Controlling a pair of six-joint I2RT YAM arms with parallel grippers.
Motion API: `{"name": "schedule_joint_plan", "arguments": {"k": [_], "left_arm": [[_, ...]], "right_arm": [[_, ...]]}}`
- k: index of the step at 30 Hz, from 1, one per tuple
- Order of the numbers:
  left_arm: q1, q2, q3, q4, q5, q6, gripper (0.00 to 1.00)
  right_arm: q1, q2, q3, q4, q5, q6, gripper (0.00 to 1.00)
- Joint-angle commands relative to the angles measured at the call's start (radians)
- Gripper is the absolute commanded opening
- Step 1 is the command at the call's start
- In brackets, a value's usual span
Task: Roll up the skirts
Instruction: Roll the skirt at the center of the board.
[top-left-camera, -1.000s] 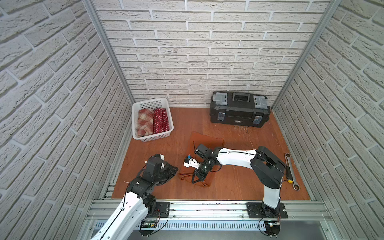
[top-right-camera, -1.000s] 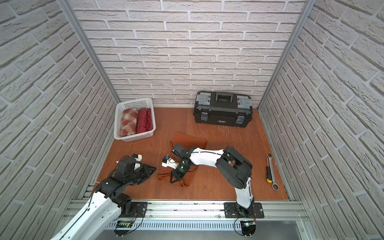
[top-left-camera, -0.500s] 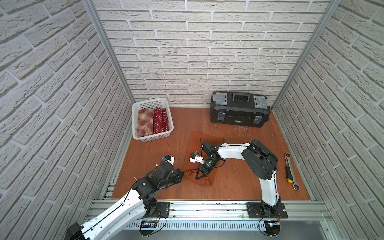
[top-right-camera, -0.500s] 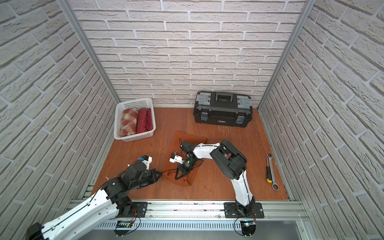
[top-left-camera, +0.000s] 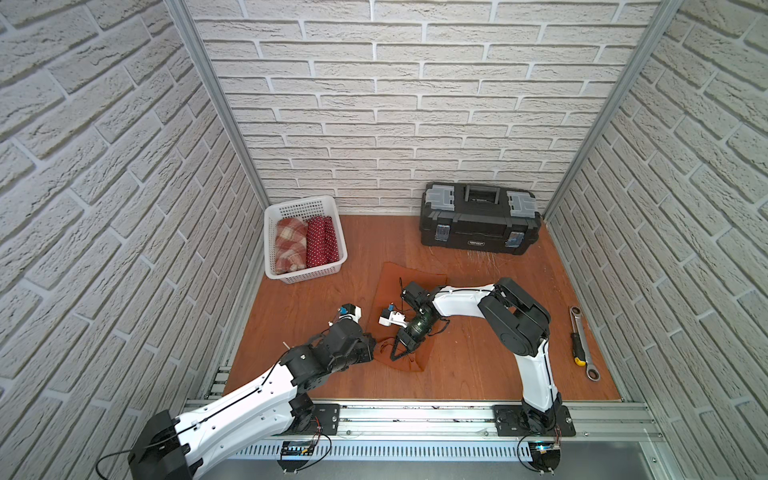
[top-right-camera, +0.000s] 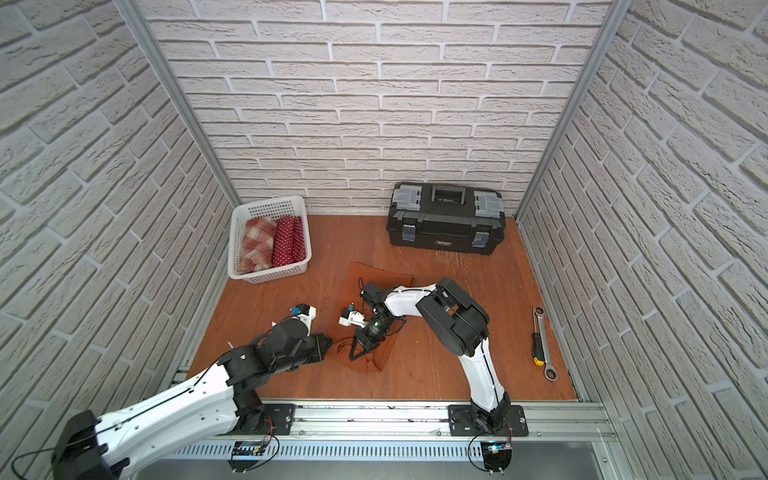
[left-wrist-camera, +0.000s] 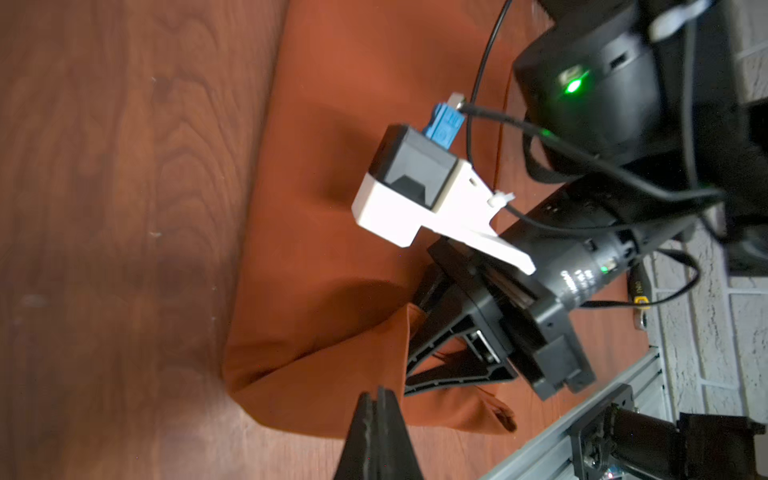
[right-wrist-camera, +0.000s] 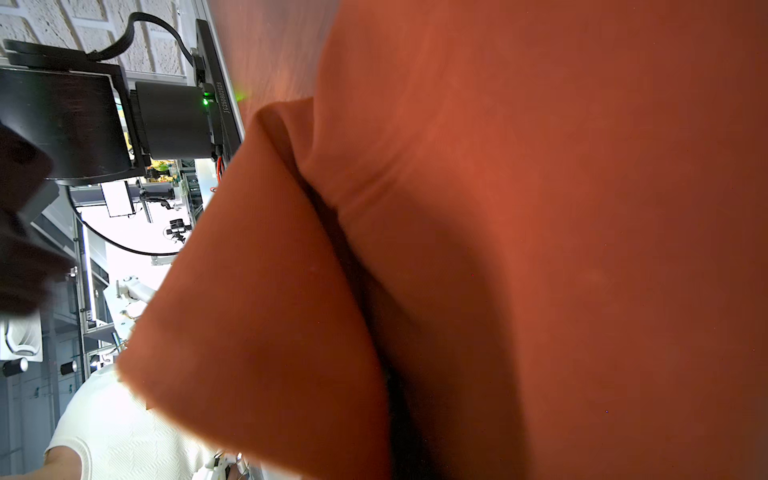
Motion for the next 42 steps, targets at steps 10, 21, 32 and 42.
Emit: {"name": "schedule_joint_plan", "arguments": {"k": [10, 21, 32, 42], "left_arm": [[-0.101, -0.027, -0.045, -0.027, 0.106, -0.021, 0.00], [-0.118, 0.172, -0.080, 0.206, 0.035, -0.012, 0.00], [-0.062, 0.205, -0.022, 0.274, -0.092, 0.077, 0.00], [-0.004, 0.338, -0.101, 0.413, -0.006, 0.065, 0.00]], "right_arm": [[-0.003, 0.037, 0.014, 0.001, 0.039, -0.009, 0.03], [-0.002, 0.029, 0.014, -0.004, 0.036, -0.011, 0.03], [0.000, 0.036, -0.006, 0.009, 0.034, -0.013, 0.03], [-0.001, 0.030, -0.001, 0.001, 0.046, -0.016, 0.03]]}}
